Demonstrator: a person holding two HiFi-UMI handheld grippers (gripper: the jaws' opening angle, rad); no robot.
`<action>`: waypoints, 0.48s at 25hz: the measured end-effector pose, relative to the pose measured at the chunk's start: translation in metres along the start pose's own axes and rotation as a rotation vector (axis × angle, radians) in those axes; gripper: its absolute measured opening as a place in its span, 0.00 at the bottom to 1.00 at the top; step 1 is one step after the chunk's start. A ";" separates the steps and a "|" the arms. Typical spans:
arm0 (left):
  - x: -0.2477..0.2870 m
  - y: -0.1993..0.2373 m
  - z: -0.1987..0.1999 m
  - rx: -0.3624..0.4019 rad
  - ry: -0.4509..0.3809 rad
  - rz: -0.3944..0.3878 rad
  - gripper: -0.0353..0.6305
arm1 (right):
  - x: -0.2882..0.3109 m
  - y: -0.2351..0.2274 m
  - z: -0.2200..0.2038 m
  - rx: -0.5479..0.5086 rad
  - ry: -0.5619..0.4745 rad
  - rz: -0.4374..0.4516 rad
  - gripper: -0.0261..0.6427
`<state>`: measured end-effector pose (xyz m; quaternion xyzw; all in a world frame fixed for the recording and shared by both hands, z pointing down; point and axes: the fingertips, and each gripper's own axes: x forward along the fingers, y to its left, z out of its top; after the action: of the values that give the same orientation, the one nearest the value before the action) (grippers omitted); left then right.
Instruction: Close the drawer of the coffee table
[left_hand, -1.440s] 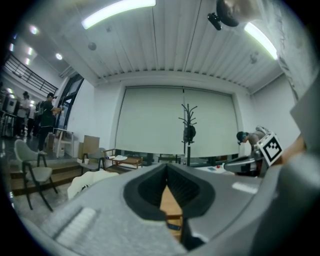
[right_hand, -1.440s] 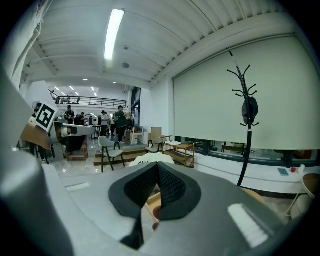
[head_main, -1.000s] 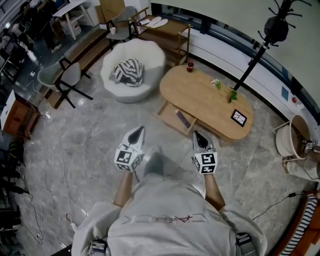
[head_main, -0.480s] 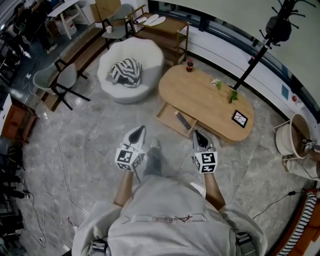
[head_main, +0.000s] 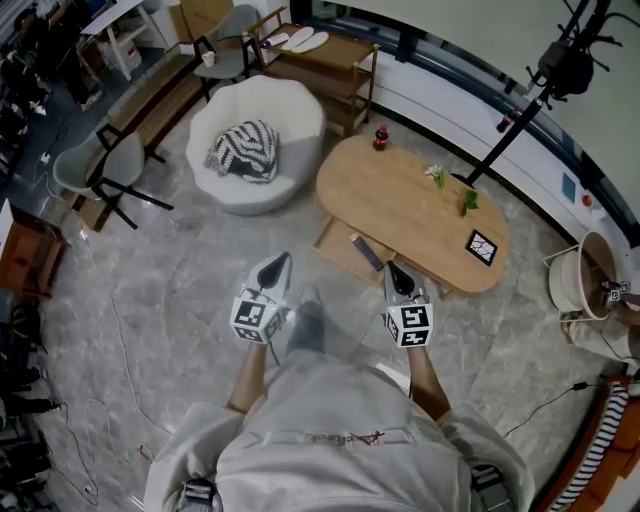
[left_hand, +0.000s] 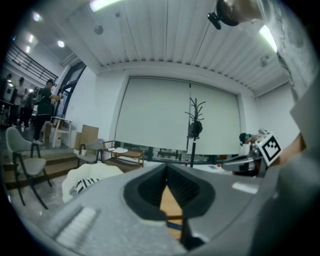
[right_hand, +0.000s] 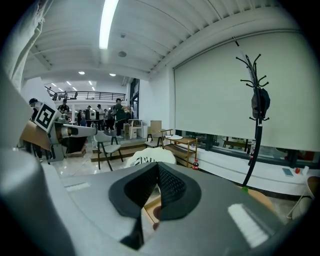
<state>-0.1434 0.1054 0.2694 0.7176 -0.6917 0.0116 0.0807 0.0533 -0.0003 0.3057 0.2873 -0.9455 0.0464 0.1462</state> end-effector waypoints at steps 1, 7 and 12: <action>0.005 0.007 0.002 -0.004 -0.001 -0.003 0.05 | 0.007 0.000 0.003 0.000 0.004 -0.004 0.04; 0.035 0.056 0.019 -0.012 -0.009 -0.018 0.05 | 0.057 -0.002 0.029 -0.008 0.006 -0.025 0.04; 0.067 0.087 0.034 -0.009 -0.009 -0.042 0.05 | 0.095 -0.010 0.051 -0.007 0.000 -0.049 0.04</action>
<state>-0.2301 0.0320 0.2533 0.7317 -0.6767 0.0035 0.0812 -0.0291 -0.0672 0.2854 0.3097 -0.9384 0.0394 0.1484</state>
